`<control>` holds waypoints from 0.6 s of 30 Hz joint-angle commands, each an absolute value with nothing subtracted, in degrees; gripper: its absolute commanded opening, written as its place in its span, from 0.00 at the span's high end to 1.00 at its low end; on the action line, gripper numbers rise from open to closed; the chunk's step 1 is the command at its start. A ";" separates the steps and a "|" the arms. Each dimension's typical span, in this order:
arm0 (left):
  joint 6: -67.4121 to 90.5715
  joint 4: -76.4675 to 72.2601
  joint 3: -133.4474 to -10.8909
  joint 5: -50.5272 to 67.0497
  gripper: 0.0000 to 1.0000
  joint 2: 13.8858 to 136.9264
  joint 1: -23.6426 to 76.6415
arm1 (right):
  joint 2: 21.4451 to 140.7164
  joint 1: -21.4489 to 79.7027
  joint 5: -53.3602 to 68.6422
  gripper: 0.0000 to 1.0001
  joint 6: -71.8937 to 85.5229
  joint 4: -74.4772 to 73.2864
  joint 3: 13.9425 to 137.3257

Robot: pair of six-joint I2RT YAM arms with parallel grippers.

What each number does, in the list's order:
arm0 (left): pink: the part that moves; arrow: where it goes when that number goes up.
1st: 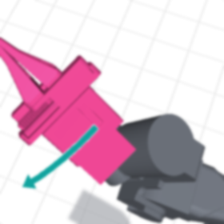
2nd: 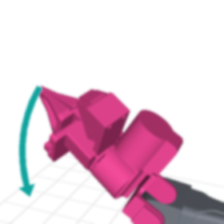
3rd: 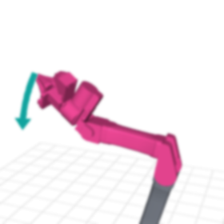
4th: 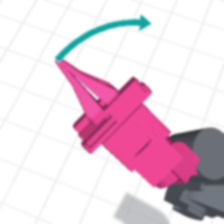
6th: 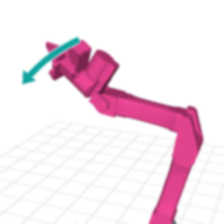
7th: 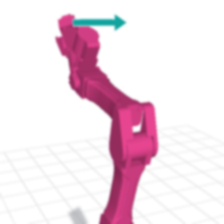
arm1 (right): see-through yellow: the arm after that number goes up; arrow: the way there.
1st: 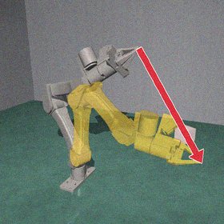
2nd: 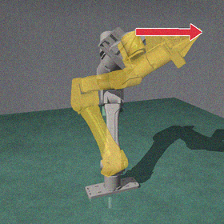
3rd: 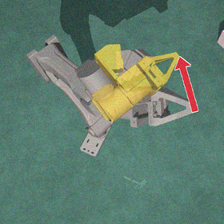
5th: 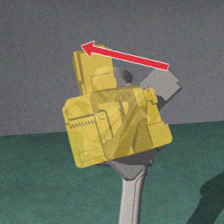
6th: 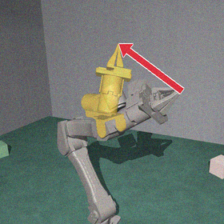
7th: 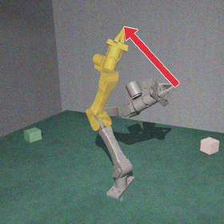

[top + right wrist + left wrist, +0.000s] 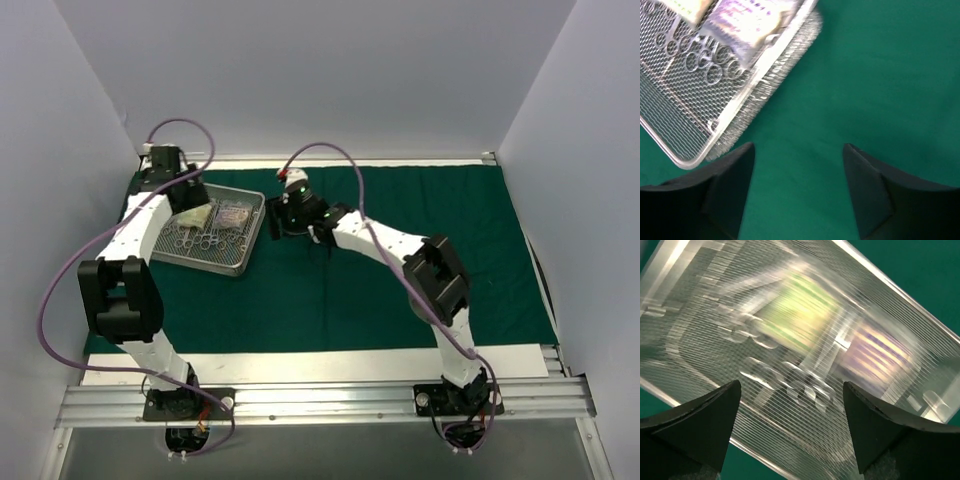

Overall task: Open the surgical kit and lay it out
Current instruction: Place the container in the surgical kit.

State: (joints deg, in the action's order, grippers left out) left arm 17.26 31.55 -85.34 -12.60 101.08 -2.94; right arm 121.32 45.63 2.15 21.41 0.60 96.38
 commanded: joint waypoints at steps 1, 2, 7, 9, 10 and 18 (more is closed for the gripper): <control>18.81 34.98 -81.92 -6.60 0.08 94.58 3.59 | 111.20 42.90 0.71 0.32 21.71 0.26 91.95; 18.29 35.33 -81.04 -5.46 0.08 93.96 4.73 | 108.31 42.19 0.44 0.30 21.19 0.26 89.32; 16.70 37.61 -76.74 -2.37 0.08 91.76 12.38 | 98.55 38.33 -2.98 0.15 18.90 -4.39 81.66; 15.82 37.88 -75.42 -3.33 0.08 91.76 13.97 | 95.46 36.31 -4.13 0.13 18.63 -5.36 77.72; 15.56 38.58 -74.71 -3.43 0.08 92.02 15.28 | 92.67 35.69 -4.13 0.12 18.72 -5.45 76.30; 13.62 40.17 -75.41 -5.01 0.21 97.90 22.06 | 81.83 30.42 -4.66 0.12 19.86 -6.06 65.49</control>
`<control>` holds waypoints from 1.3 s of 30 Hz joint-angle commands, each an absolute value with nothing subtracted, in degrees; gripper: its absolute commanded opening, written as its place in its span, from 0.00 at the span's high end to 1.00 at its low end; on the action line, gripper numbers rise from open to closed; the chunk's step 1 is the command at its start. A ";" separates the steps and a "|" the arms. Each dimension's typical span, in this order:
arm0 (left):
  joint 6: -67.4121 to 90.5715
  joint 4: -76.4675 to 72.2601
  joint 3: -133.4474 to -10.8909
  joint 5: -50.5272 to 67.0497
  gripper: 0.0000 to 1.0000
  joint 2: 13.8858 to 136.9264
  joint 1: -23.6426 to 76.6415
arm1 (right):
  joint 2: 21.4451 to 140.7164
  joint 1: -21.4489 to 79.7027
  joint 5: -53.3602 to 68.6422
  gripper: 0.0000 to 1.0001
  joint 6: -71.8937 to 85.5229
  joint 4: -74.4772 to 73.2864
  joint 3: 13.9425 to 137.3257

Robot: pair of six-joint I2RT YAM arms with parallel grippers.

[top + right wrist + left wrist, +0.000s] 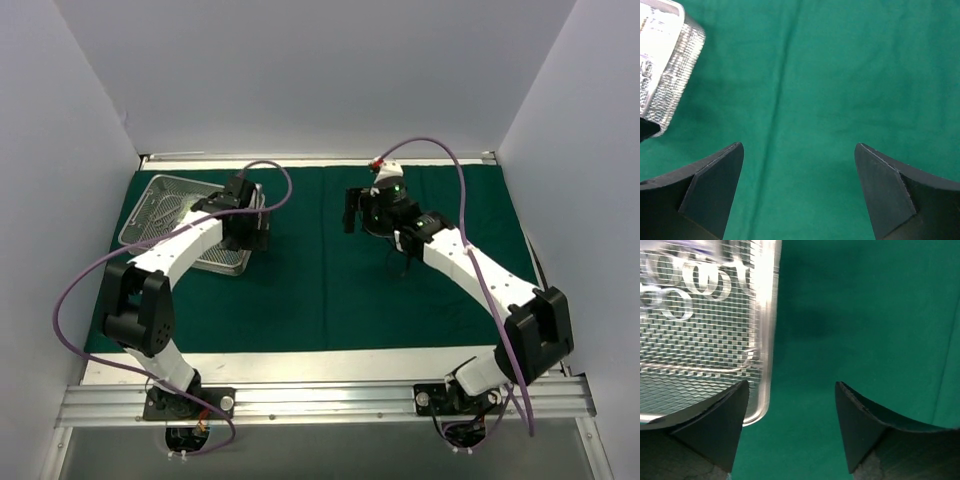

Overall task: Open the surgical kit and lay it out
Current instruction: Place the container in the surgical kit.

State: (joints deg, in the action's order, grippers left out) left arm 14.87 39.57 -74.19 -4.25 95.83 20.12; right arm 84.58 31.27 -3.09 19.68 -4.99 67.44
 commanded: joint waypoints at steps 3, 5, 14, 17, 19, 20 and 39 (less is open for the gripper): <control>14.50 39.90 -76.99 -6.59 0.29 101.50 22.59 | 79.72 29.01 -4.83 0.12 20.13 -6.24 63.46; 14.94 40.16 -78.22 -7.90 0.39 104.57 22.59 | 78.40 28.57 -4.83 0.12 20.21 -6.33 62.41; 16.87 41.84 -87.09 -7.56 0.54 110.65 23.64 | 75.76 26.37 -5.45 0.12 19.87 -7.03 60.65; 17.58 41.84 -88.94 -7.91 0.52 111.27 23.64 | 75.76 26.02 -5.80 0.12 19.43 -7.64 60.82; 17.84 41.66 -90.25 -8.43 0.47 111.44 23.64 | 75.85 25.84 -5.98 0.12 19.16 -7.82 61.00; 17.84 41.49 -90.79 -8.44 0.46 111.53 23.64 | 75.94 25.58 -5.89 0.12 18.99 -7.82 61.00; 22.94 41.93 -98.53 -6.25 0.14 107.05 14.44 | 77.52 24.35 -5.01 0.13 17.23 -10.28 64.16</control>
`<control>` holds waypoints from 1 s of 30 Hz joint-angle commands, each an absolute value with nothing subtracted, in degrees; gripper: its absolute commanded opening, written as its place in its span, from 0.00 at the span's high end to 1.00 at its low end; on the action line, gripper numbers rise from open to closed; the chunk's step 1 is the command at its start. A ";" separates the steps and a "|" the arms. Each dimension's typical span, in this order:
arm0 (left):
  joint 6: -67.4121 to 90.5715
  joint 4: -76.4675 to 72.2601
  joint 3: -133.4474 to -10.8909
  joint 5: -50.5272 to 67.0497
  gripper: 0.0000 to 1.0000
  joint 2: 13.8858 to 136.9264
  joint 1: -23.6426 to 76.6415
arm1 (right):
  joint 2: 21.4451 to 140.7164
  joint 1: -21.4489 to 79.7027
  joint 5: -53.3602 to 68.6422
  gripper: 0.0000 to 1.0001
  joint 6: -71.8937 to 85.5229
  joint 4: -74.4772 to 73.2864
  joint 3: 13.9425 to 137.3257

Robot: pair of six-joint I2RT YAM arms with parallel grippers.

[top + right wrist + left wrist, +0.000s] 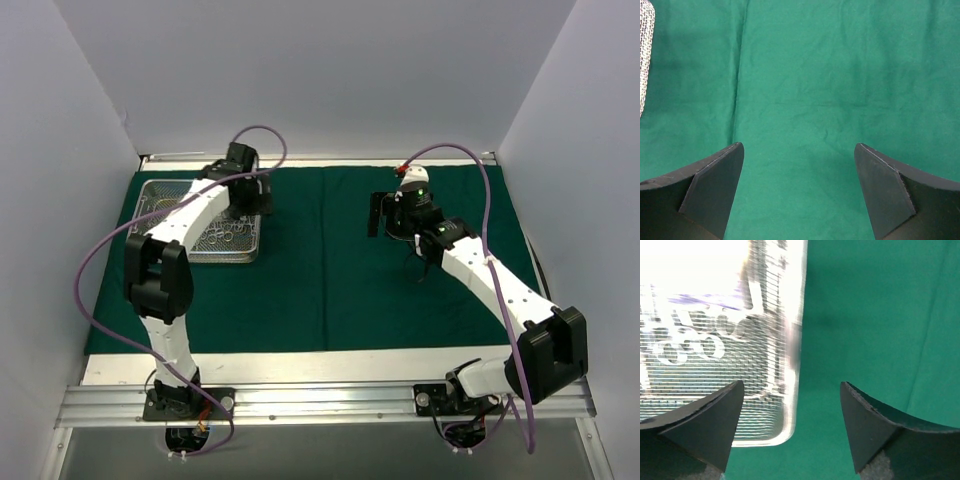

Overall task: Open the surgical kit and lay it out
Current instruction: Place the container in the surgical kit, then pick up the medical item from the container.

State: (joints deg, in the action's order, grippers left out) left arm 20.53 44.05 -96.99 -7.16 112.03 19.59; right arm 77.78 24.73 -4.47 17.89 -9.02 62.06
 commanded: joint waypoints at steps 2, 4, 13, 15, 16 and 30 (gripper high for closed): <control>23.47 40.52 -98.87 -4.84 0.17 107.84 11.61 | 77.61 24.26 -4.92 0.13 17.31 -10.11 63.90; 23.20 39.82 -100.97 -3.26 0.24 109.42 8.37 | 77.52 24.26 -4.75 0.13 17.49 -10.02 63.63; 20.92 39.90 -111.08 -1.41 0.35 122.85 2.02 | 76.38 24.17 -3.87 0.14 19.07 -8.70 61.35; 21.00 40.60 -113.54 -0.97 0.39 124.53 1.15 | 75.94 24.17 -3.87 0.14 19.25 -8.79 61.08; 21.01 40.78 -114.16 -0.79 0.40 125.93 0.97 | 75.85 24.17 -4.04 0.14 19.34 -8.79 60.91; 20.92 41.05 -116.81 0.00 0.53 132.63 0.97 | 75.24 24.17 -3.96 0.14 20.65 -8.96 59.59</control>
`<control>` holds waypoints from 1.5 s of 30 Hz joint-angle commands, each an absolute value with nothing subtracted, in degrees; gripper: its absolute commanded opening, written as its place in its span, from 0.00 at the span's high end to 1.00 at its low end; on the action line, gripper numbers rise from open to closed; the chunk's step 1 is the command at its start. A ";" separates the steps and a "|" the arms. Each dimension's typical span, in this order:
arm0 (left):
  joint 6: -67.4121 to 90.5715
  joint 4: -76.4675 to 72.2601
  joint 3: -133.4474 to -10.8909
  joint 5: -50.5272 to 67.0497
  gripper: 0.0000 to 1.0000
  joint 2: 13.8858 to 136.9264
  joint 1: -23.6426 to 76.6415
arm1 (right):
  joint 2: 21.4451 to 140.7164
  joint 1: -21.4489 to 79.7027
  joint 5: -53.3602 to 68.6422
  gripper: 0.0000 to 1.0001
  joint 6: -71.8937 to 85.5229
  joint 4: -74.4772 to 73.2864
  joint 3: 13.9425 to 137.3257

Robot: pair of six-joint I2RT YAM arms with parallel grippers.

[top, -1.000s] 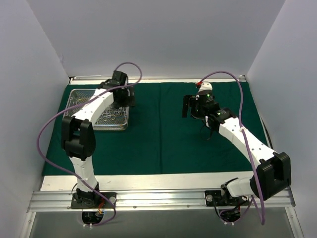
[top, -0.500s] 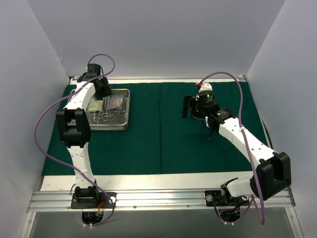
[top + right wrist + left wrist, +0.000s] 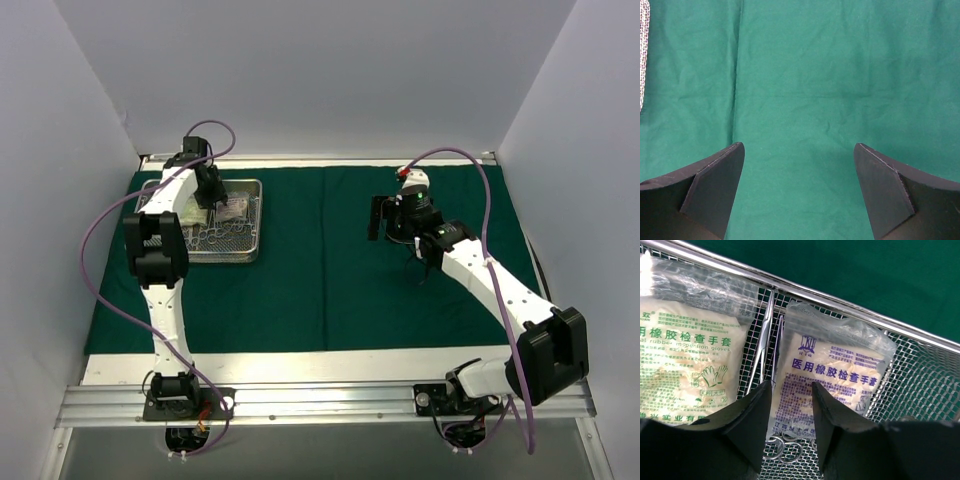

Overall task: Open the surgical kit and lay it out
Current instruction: Pick up the medical item from the container.

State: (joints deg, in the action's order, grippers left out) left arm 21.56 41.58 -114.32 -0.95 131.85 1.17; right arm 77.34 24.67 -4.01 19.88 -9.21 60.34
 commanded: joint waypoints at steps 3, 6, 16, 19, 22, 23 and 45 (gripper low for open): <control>20.92 40.87 -116.63 0.00 0.55 133.33 1.05 | 75.06 24.17 -3.96 0.14 20.83 -8.88 59.33; 20.92 40.61 -116.54 0.00 0.60 133.59 1.05 | 74.79 24.17 -3.96 0.14 20.92 -9.14 59.06; 21.00 39.56 -114.35 0.97 0.91 130.00 1.32 | 73.39 24.17 -3.96 0.14 20.74 -10.02 58.89; 21.27 38.76 -112.51 0.70 0.97 127.19 1.32 | 72.77 24.17 -3.96 0.14 20.57 -10.28 58.80; 21.62 37.28 -111.01 0.97 0.98 124.03 1.32 | 72.16 24.17 -4.04 0.14 20.48 -10.55 58.62; 21.71 37.09 -110.05 0.97 0.98 123.23 1.32 | 71.81 24.17 -4.04 0.14 20.48 -10.55 58.54; 33.82 29.37 -104.77 5.44 0.98 106.09 7.45 | 65.39 24.17 -4.04 0.14 20.04 -12.48 57.22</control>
State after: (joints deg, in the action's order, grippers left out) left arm 29.30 34.74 -105.12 2.81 109.27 4.34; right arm 67.66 24.67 -3.70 20.53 -11.51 57.52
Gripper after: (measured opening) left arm 0.031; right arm 0.858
